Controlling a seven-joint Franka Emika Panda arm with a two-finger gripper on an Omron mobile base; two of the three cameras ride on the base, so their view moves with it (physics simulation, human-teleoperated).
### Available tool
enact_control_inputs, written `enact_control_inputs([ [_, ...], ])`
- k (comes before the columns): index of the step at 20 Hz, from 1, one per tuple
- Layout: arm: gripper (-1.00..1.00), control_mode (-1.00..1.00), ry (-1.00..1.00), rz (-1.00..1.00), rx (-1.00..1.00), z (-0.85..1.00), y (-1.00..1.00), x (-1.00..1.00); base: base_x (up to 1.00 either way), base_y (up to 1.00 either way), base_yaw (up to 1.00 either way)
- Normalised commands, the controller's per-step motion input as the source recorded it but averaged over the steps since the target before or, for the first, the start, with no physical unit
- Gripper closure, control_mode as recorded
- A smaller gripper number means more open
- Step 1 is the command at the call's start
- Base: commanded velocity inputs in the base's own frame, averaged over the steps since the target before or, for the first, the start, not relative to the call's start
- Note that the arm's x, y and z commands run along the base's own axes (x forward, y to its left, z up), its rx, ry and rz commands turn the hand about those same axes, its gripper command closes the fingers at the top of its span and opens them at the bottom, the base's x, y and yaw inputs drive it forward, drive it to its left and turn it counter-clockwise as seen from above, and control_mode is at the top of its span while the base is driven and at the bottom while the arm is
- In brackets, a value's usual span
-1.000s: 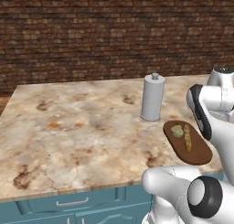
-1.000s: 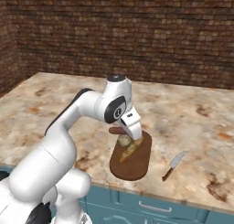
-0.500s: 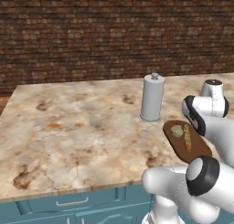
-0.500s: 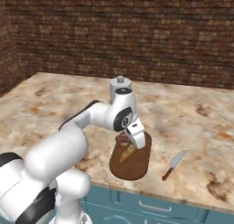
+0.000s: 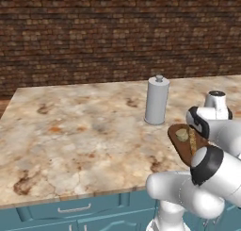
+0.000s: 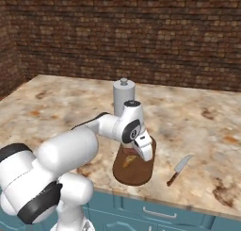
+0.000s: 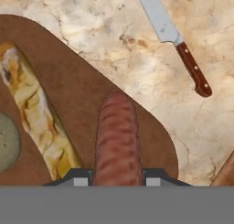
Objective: Retrieve the sausage and cheese from the fridge and place them on the cutting board on the counter.
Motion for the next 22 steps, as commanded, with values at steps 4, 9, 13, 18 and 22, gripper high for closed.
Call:
enact_control_inputs([
  [4,1.00,-1.00,0.00,0.00,0.00,-0.46,0.00,0.00,0.00,0.00,0.00],
  [9,1.00,-1.00,0.00,0.00,0.00,-0.35,-0.01,0.00,0.00,0.00,0.00],
  [13,1.00,-1.00,0.00,0.00,0.00,-0.28,-0.06,0.00,0.00,0.00,0.00],
  [18,1.00,-1.00,-0.01,0.00,0.00,-0.26,-0.02,0.00,0.00,0.00,0.00],
  [22,1.00,-1.00,-0.01,0.00,0.00,-0.24,0.00,-0.02,0.00,0.00,0.00],
])
